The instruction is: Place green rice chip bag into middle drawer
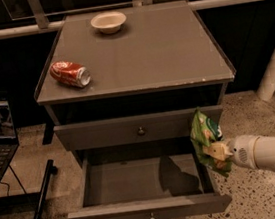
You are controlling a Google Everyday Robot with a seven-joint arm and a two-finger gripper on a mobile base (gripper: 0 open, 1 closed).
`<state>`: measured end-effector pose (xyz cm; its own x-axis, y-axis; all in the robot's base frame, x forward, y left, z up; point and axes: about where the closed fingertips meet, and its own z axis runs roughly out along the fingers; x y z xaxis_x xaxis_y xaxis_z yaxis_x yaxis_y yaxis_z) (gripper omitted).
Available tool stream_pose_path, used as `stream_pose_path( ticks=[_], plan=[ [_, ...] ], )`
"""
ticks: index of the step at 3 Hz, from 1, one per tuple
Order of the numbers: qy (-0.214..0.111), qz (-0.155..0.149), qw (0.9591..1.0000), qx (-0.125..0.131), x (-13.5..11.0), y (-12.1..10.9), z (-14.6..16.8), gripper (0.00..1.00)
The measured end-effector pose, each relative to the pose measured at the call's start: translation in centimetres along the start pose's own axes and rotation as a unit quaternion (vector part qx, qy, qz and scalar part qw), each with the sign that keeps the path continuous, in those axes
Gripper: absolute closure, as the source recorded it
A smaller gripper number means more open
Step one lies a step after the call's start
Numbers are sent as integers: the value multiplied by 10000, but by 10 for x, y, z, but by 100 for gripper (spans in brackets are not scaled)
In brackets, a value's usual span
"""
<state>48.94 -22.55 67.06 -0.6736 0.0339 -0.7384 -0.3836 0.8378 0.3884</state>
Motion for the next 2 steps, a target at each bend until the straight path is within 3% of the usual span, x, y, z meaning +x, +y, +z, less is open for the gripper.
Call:
stream_pose_path(
  ticks=[1,2],
  plan=[
    [423,741,9948,-564,51,-20,30,100],
    [886,1288,9821,-1056,86,-33,58,100]
  ],
)
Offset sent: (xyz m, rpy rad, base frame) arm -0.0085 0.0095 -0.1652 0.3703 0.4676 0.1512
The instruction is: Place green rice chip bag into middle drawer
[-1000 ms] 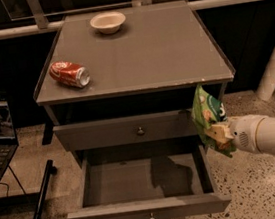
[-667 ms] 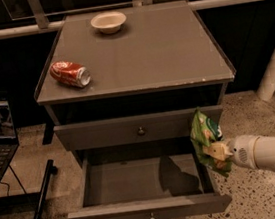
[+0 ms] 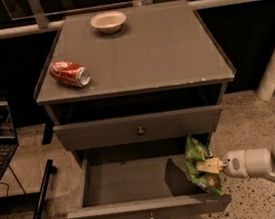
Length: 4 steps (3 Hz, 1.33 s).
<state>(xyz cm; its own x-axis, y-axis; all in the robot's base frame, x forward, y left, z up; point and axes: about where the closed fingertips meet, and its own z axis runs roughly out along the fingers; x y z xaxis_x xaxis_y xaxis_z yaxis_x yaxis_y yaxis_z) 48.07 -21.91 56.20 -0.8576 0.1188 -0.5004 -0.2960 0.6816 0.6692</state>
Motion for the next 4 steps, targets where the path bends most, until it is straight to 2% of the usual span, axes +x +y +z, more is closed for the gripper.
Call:
stream_pose_path(
  ticks=[1,2,4],
  plan=[
    [407,350,9981,-313,9,-24,35,100],
    [683,479,9954,-470,11,-38,65,100],
    [1216,324,9908,-505,6,-58,132,100]
  ],
)
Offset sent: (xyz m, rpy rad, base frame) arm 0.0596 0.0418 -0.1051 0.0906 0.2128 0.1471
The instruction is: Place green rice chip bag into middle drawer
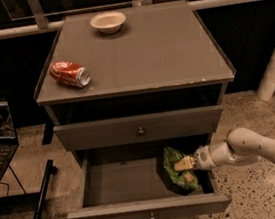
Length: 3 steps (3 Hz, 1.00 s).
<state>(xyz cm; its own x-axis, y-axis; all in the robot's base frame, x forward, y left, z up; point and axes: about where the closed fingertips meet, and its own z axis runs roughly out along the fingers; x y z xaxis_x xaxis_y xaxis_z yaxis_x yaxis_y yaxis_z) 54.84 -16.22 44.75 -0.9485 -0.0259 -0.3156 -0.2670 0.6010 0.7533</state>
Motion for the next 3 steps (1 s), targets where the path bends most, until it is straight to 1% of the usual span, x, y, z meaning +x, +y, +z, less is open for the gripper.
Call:
stream_pose_path(
  ticks=[1,2,3],
  plan=[
    [21,-18,10000,-6,-1,1,3,82],
    [22,-19,10000,-7,-1,1,3,57],
    [22,-19,10000,-7,-1,1,3,36]
  ],
)
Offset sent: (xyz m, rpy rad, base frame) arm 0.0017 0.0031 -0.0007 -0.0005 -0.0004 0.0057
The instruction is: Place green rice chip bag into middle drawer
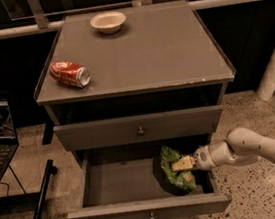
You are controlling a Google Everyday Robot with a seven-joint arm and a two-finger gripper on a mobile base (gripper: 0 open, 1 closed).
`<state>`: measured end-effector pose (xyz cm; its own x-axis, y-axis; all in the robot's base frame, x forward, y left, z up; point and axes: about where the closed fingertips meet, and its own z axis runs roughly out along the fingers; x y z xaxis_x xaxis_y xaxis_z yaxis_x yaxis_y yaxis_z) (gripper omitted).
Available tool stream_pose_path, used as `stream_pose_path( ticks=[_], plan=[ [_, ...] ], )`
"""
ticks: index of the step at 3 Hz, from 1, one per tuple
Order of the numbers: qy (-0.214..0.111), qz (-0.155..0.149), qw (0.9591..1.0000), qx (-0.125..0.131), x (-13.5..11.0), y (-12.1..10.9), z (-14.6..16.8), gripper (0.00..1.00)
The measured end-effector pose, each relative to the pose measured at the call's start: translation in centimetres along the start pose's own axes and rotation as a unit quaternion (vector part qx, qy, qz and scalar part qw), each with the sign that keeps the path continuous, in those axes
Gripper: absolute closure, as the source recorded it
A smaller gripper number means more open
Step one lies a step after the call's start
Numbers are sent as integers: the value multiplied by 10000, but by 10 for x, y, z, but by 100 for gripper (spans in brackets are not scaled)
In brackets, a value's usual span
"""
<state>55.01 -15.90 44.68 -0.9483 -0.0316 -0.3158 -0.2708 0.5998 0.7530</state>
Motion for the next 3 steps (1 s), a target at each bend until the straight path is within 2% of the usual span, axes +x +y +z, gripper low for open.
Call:
stream_pose_path(
  ticks=[1,2,3],
  plan=[
    [0,0,10000,0,0,0,0,13],
    [0,0,10000,0,0,0,0,0],
    [1,0,10000,-1,0,0,0,0]
  ],
)
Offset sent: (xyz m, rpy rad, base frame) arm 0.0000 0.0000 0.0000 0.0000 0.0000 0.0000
